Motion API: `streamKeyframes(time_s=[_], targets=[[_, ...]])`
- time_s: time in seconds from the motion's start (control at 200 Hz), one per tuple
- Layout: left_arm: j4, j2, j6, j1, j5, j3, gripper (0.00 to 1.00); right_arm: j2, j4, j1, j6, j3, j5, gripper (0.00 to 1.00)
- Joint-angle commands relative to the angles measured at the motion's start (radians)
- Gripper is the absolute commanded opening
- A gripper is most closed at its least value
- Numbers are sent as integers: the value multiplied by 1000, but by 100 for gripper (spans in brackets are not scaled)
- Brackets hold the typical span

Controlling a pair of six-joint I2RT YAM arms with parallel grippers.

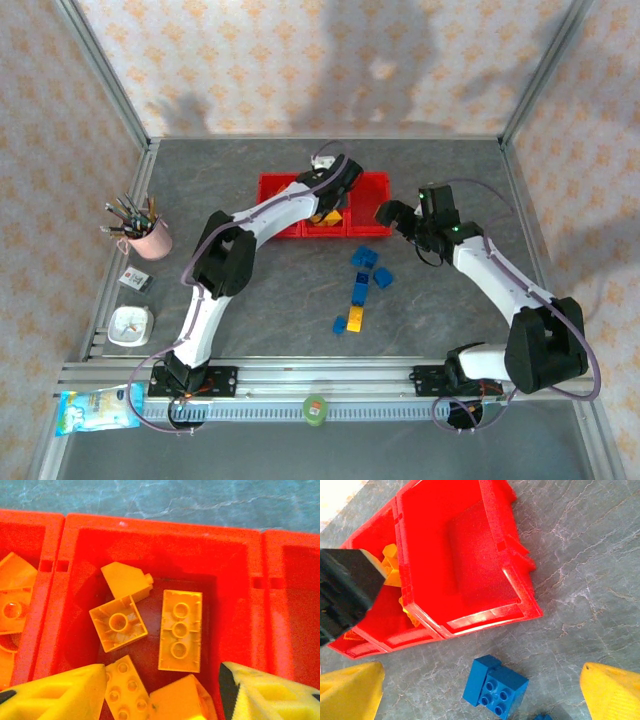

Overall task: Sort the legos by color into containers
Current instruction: Place the lego in the container, then pick up the lego from the bottom-center of the table.

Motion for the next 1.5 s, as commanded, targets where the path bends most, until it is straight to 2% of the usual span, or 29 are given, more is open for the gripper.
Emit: streamKeyframes(time_s=[0.0, 0.205, 0.34, 0.581, 0.881, 1.036, 1.201, 1.497], targets=[[15, -154, 24, -2, 51, -42, 67, -20, -48, -4, -34, 36, 23, 100], [74, -384, 26, -35, 88, -260, 74, -65, -134, 16, -42, 26, 57, 100], [93, -524, 22, -57, 94, -414, 78, -78, -199, 64, -40, 22, 110, 100], [155, -762, 20, -104, 152, -692, 87, -96, -275, 238, 42, -20, 217, 100], [240, -994, -19, -120, 213, -994, 99, -65, -242, 477, 238, -118, 321, 100], [265, -1072, -63, -120, 213, -1099, 99, -11, -230, 587, 324, -128, 365, 98], [265, -1101, -99, -119, 198, -1140, 99, 45, -224, 678, 426, -139, 386, 94], [263, -1091, -103, -119, 202, -1148, 99, 36, -218, 773, 617, -207, 398, 75]])
